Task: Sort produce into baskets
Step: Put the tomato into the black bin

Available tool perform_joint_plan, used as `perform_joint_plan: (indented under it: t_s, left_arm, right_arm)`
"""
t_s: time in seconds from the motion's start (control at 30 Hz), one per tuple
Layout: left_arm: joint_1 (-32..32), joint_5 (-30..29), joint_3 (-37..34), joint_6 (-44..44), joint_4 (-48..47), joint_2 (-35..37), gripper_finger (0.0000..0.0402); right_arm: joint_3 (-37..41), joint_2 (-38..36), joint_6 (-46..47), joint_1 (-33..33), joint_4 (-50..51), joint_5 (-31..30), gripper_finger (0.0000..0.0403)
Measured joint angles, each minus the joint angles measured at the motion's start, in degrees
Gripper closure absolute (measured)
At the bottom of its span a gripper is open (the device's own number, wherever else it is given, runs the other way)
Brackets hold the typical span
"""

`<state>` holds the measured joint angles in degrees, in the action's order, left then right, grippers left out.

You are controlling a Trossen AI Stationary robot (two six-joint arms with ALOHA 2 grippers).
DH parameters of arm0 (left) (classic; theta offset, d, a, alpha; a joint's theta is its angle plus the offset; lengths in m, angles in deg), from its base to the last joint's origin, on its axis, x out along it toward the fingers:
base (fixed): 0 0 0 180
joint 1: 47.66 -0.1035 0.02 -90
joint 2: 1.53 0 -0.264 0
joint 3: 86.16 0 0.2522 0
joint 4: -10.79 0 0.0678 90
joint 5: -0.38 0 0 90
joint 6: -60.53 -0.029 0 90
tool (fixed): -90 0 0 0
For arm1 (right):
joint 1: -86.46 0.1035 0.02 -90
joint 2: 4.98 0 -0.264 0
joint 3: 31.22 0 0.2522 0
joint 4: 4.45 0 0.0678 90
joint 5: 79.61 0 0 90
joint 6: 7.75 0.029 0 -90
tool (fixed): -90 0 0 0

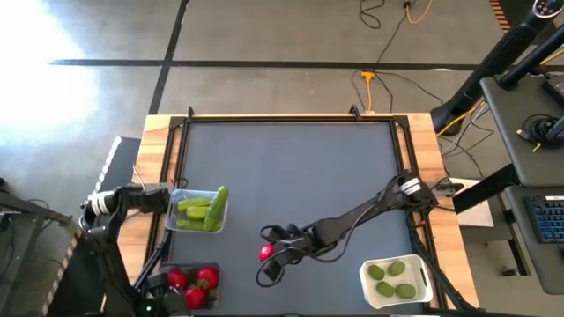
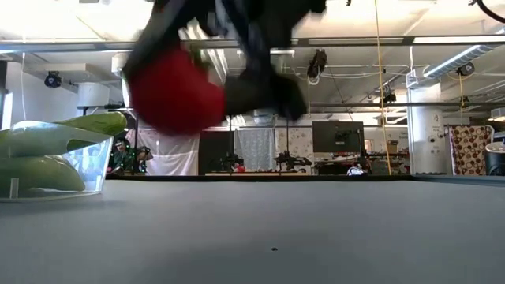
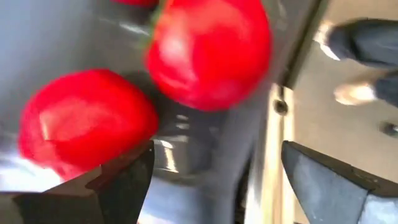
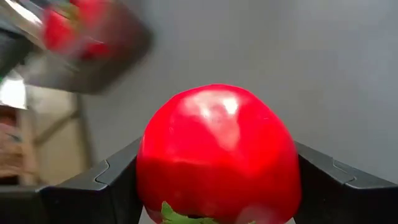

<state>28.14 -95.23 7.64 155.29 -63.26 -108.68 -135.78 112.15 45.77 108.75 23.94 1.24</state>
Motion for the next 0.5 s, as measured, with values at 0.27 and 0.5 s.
perform_joint_plan:
  t_s: [0.27, 0.5]
  left_arm:
    - [-0.7, -8.5, 12.3, 2.1, -23.4, -3.4, 0.0070]
    - [-1.6, -25.6, 20.3, 4.7, -29.7, -2.7, 0.0070]
  right_arm:
    - [0.0, 5.4, -1.8, -0.3, -0.4, 0.0, 0.0106]
    - [-0.1, 6.6, -4.3, -0.5, -1.1, 0.1, 0.0087]
